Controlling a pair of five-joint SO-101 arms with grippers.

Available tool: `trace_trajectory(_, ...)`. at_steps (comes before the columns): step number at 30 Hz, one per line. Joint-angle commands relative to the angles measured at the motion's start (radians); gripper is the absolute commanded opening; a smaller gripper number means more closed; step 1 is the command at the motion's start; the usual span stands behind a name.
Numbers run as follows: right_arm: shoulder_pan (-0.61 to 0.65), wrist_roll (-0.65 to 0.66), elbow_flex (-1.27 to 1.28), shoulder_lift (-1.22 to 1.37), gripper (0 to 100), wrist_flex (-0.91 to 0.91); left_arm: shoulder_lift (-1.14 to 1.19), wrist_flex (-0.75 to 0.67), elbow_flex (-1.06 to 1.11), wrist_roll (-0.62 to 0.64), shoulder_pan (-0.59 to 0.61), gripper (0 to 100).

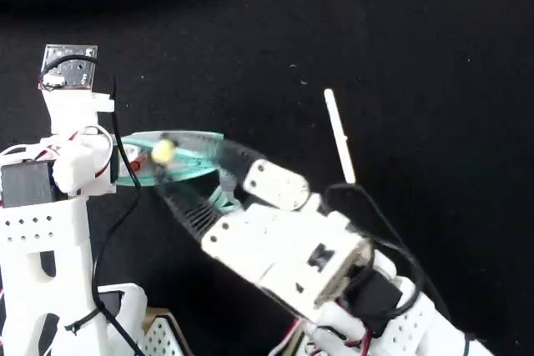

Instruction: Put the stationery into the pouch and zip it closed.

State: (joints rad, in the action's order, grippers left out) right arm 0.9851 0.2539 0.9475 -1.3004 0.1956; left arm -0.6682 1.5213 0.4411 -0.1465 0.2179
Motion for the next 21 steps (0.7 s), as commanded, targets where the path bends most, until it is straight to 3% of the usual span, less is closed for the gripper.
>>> trace_trajectory(1,0.043,-0.003,-0.05,-0.007,1.2,0.084,0.012,-0.003,0.054,0.005,0.019,3)
trace_trajectory(7,0.041,-0.002,0.004,-0.001,1.2,0.124,0.012,-0.002,0.054,0.005,0.019,3)
trace_trajectory(14,-0.063,0.0,0.17,0.001,2.1,0.086,0.012,0.0,0.054,0.005,0.019,3)
trace_trajectory(21,-0.068,-0.009,0.125,0.001,20.1,0.285,0.012,0.0,0.054,0.005,0.019,3)
